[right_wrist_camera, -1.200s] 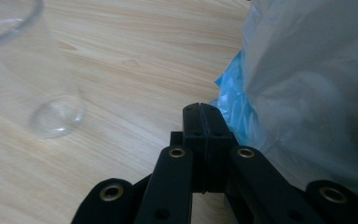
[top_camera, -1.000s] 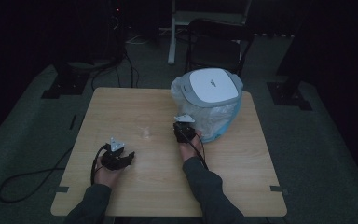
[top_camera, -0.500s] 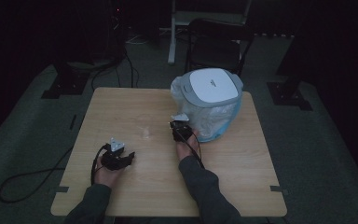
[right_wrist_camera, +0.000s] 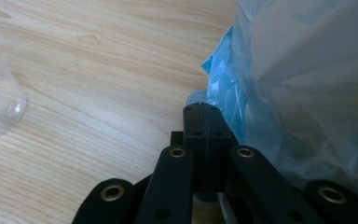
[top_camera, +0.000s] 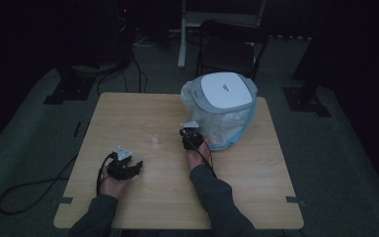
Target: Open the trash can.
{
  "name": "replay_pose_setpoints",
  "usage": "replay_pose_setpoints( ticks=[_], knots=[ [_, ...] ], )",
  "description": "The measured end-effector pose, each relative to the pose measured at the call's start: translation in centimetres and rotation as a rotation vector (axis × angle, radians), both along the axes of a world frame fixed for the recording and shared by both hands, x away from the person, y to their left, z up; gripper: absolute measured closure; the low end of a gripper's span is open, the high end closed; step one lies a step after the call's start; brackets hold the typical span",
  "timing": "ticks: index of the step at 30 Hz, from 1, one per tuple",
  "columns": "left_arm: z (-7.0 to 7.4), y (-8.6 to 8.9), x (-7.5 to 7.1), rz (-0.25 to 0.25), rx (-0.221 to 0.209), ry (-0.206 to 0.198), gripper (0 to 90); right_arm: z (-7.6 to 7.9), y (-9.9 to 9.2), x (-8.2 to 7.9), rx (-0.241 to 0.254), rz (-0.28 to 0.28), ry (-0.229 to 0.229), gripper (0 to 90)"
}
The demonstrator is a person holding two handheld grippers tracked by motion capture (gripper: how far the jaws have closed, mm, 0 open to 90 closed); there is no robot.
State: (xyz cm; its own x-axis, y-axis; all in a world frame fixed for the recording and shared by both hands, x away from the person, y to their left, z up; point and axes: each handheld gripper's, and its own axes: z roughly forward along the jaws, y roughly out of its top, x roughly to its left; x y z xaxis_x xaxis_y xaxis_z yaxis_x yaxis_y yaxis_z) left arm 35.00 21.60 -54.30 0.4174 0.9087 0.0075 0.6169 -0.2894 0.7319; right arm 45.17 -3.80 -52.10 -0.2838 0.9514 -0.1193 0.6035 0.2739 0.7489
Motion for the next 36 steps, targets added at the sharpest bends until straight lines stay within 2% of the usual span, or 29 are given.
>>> replay_pose_setpoints(
  ticks=[13,21,36],
  knots=[
    [-0.01,-0.02,-0.01,0.0,-0.002,-0.001,46.4,-0.2,0.06,0.28,-0.014,0.011,0.026,90.0],
    [0.0,-0.02,-0.01,-0.002,-0.001,0.0,46.4,-0.88,0.15,0.47,-0.021,0.007,0.046,90.0],
    [-0.01,-0.03,0.0,-0.002,-0.001,-0.001,46.4,-0.91,0.11,0.51,-0.024,0.014,0.043,90.0]
  ],
)
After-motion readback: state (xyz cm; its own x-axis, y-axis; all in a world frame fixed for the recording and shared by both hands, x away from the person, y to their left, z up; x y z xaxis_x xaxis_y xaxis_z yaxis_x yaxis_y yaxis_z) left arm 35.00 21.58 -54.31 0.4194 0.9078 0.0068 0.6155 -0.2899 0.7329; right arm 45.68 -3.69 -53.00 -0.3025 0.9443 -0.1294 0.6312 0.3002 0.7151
